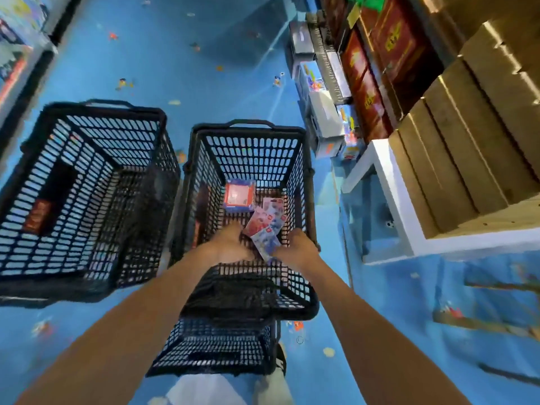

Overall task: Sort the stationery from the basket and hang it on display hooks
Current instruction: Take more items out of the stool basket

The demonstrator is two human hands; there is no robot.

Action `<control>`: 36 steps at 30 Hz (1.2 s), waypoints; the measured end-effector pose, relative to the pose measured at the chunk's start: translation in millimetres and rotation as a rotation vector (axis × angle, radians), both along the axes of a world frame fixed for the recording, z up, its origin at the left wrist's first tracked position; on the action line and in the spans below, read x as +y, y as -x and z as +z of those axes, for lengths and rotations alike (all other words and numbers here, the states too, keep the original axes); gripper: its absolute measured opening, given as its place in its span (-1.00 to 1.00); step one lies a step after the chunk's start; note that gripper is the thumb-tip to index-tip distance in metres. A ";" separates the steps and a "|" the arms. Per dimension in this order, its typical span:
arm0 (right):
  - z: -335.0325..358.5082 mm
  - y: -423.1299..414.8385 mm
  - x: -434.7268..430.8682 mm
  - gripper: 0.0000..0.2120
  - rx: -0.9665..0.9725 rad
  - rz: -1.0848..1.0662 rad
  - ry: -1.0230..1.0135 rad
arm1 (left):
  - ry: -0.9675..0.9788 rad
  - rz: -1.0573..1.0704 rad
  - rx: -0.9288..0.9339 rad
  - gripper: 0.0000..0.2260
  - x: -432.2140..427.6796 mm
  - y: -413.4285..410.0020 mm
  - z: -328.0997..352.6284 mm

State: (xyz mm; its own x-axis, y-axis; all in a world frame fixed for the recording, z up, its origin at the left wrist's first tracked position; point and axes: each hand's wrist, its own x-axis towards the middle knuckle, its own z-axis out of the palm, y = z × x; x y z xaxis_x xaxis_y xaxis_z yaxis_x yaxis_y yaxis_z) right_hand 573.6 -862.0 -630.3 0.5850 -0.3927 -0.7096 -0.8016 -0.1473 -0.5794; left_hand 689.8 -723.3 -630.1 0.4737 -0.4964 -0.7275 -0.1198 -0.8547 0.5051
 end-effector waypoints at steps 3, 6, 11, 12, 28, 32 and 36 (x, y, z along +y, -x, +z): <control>-61.0 -35.8 -0.1 -0.65 0.040 0.065 0.032 | 0.031 0.010 -0.005 -0.67 -16.1 -16.0 -61.5; -109.8 -60.0 5.0 -0.56 0.098 0.051 0.033 | 0.097 0.032 -0.051 -0.81 -27.5 -31.5 -121.4; -183.4 -70.2 6.3 -0.48 0.147 -0.067 0.084 | 0.127 0.153 -0.086 -0.81 -38.1 -45.3 -169.3; -190.4 -70.8 6.9 -0.44 0.167 -0.071 0.086 | 0.119 0.156 -0.103 -0.81 -39.8 -46.7 -174.6; -186.6 -78.3 17.6 -0.63 0.072 -0.489 0.027 | 0.328 0.650 0.137 -0.77 -32.9 -53.1 -184.3; -180.9 -82.5 16.9 -0.70 -0.061 -0.577 -0.089 | 0.316 0.767 0.215 -0.75 -26.4 -53.9 -171.3; -185.5 -87.4 21.4 -0.70 -0.152 -0.650 -0.199 | 0.354 0.758 0.266 -0.78 -27.5 -58.5 -168.3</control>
State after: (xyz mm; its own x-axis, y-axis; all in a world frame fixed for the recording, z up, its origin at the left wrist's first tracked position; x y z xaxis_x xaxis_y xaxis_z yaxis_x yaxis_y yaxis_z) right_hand 661.0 -840.6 -815.8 0.3738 -0.5678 -0.7334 -0.5994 0.4556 -0.6582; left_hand 748.2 -750.8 -798.4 0.6037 -0.3340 -0.7239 0.5765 -0.4443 0.6857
